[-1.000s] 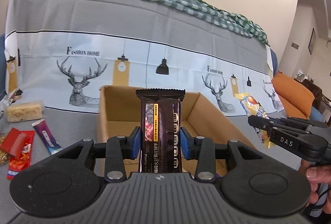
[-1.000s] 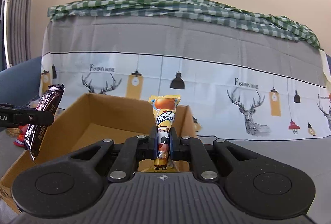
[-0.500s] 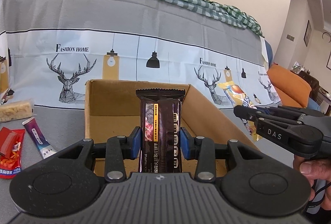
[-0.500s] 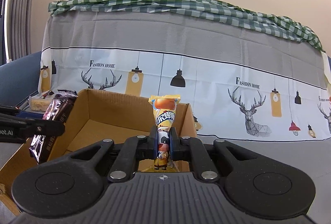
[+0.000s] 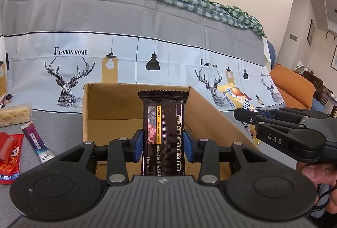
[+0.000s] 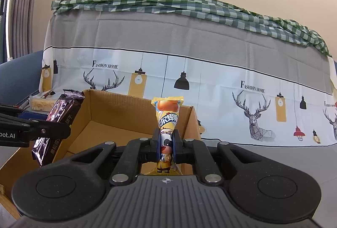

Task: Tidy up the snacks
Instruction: 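Hold the brown bar and wafer stick above the box with both tools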

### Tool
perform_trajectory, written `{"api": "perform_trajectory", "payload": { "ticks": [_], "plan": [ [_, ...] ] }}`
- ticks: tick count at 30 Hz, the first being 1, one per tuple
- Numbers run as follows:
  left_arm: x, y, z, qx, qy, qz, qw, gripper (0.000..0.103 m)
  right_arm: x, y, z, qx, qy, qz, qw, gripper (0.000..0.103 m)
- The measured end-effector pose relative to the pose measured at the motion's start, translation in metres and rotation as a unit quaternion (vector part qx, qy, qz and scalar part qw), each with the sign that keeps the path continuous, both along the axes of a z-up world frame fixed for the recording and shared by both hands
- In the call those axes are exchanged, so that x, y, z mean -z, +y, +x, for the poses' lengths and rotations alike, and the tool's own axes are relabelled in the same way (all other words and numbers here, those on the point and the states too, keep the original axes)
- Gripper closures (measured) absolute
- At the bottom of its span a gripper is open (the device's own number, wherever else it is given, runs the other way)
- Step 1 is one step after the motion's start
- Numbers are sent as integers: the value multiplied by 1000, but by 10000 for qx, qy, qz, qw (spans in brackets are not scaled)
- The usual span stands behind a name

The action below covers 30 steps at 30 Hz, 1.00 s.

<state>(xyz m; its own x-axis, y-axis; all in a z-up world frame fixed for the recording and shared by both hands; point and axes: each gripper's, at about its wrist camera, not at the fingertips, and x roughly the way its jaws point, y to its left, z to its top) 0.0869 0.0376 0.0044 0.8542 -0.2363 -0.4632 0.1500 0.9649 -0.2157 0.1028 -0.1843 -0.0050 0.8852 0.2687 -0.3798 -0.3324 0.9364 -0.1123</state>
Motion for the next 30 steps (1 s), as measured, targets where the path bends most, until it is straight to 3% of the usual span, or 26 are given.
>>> {"api": "perform_trajectory", "payload": {
  "ticks": [30],
  "plan": [
    [-2, 0, -1, -9, -20, -27, 10000, 60, 2, 2, -1, -65, -43, -163, 9998, 93]
  ]
}}
